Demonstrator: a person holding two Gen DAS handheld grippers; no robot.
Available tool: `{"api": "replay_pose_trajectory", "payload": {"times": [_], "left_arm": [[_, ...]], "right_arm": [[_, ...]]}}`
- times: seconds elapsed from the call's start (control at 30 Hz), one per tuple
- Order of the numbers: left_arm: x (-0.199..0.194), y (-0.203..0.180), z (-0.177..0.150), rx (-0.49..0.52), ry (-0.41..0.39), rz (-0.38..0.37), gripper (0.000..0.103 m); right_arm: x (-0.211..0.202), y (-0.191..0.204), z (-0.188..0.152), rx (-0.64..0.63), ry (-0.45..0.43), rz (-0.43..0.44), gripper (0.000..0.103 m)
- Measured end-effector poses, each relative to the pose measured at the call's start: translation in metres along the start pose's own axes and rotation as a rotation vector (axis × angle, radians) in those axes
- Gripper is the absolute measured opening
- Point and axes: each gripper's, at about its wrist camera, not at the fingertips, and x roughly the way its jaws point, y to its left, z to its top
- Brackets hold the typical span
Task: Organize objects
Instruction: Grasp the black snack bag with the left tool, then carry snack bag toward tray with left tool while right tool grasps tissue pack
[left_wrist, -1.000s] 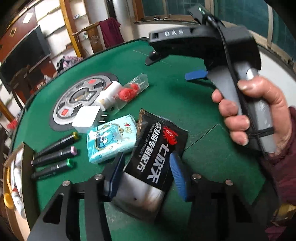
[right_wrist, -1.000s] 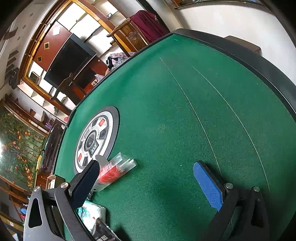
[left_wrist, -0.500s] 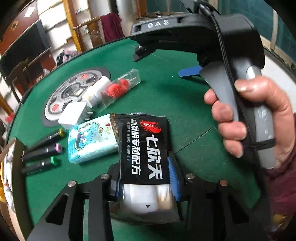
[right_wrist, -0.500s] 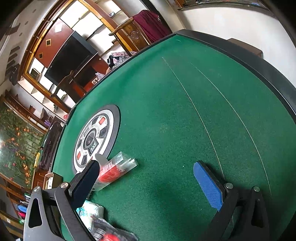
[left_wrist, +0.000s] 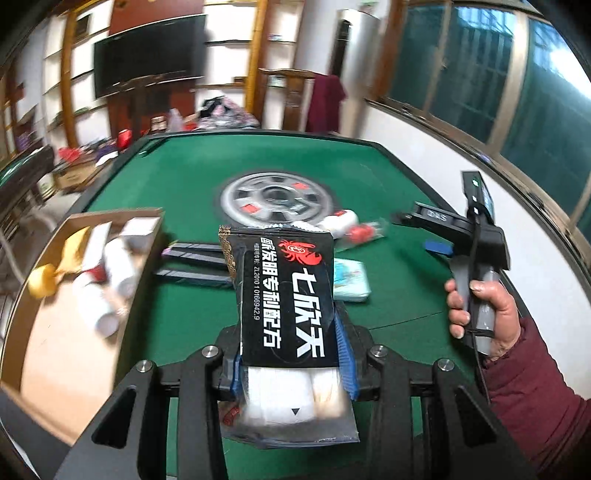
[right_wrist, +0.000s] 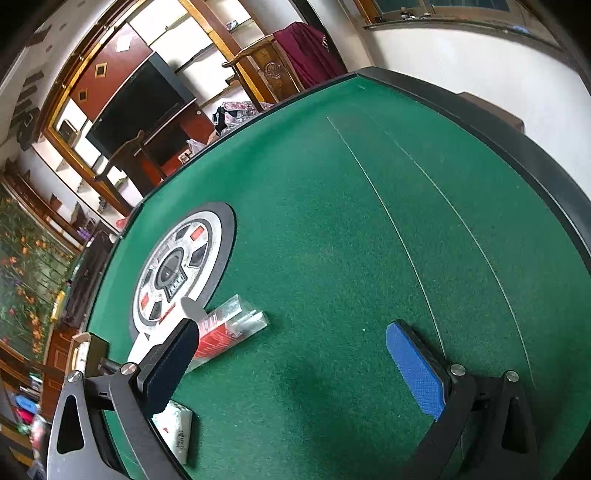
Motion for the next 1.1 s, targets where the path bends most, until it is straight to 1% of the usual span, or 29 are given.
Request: {"api": "replay_pose_trajectory", "payload": {"times": [0.07,0.17,0.23,0.3,0.37,0.43,0.5,0.53,0.57,0.63,0.73,0.77,0.83,0.9,0.93,1.0,1.1], "left_arm": [[-0.004,0.010,-0.004,-0.026,-0.001,0.008,0.039],[-0.004,0.017,-0.008,-0.040,-0.002,0.017,0.039],[-0.006,0.018,-0.011,-0.037,-0.008,0.026,0.039],[-0.005,0.018,-0.013,-0.038,-0.009,0.031,0.039],[-0.003,0.020,-0.018,-0.043,-0.002,0.033,0.039],[-0.002,0.020,-0.021,-0.049,0.008,0.037,0.039],[-0.003,0.022,-0.024,-0.053,0.013,0.037,0.039],[-0.005,0.023,-0.025,-0.055,0.010,0.040,0.039],[-0.007,0.024,-0.026,-0.055,0.007,0.044,0.039],[-0.009,0.028,-0.026,-0.061,0.003,0.053,0.039],[-0.008,0.032,-0.028,-0.075,0.011,0.061,0.039],[-0.006,0.033,-0.028,-0.076,0.016,0.064,0.039],[-0.004,0.032,-0.030,-0.073,0.027,0.081,0.039],[-0.003,0.030,-0.030,-0.058,0.031,0.111,0.039],[-0.003,0.028,-0.030,-0.049,0.030,0.125,0.039],[-0.003,0.028,-0.029,-0.042,0.028,0.137,0.039],[-0.004,0.028,-0.030,-0.037,0.026,0.152,0.039]], "right_arm": [[-0.001,0.004,-0.003,-0.018,-0.002,-0.017,0.103],[-0.002,0.012,-0.007,-0.049,0.010,-0.034,0.103],[-0.007,0.024,-0.016,-0.089,0.025,0.002,0.103],[-0.011,0.044,-0.027,-0.165,0.067,0.060,0.103],[-0.011,0.062,-0.034,-0.233,0.102,0.093,0.103],[-0.008,0.085,-0.042,-0.333,0.131,0.108,0.103],[-0.001,0.111,-0.051,-0.461,0.176,0.125,0.103],[0.003,0.117,-0.055,-0.496,0.193,0.128,0.103],[0.007,0.125,-0.060,-0.541,0.214,0.124,0.103],[0.017,0.139,-0.069,-0.629,0.231,0.080,0.103],[0.024,0.150,-0.081,-0.696,0.243,0.047,0.101],[0.025,0.154,-0.085,-0.710,0.252,0.041,0.099],[0.028,0.158,-0.093,-0.743,0.269,0.014,0.091],[0.030,0.164,-0.099,-0.756,0.286,0.005,0.077],[0.030,0.166,-0.101,-0.760,0.284,-0.002,0.076],[0.027,0.169,-0.103,-0.755,0.279,-0.011,0.068],[0.025,0.172,-0.103,-0.730,0.274,-0.028,0.064]]}}
